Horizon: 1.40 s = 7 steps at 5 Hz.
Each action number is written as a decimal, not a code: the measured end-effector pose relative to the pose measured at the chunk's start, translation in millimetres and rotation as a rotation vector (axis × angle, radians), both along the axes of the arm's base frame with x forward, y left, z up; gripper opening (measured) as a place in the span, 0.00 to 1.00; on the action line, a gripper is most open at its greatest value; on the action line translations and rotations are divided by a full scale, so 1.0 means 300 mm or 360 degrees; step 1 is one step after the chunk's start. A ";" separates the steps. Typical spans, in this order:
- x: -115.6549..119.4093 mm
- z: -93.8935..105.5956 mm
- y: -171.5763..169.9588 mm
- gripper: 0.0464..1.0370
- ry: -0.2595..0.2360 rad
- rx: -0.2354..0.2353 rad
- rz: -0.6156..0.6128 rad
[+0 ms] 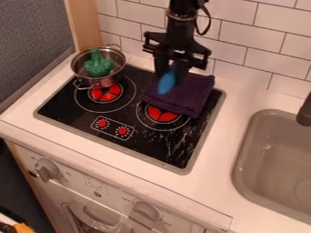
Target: Take the blue object on the dark purple cloth
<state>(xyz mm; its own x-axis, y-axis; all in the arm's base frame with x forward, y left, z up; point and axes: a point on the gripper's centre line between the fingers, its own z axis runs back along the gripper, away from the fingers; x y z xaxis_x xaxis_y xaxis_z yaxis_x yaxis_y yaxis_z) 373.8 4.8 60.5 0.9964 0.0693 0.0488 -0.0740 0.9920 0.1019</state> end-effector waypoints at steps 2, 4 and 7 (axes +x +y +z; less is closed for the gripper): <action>-0.019 -0.014 -0.002 0.77 0.0028 -0.0003 0.0057; -0.025 -0.005 -0.009 0.97 0.0038 -0.0022 0.0003; -0.030 -0.006 -0.019 0.96 0.0060 -0.0056 -0.0070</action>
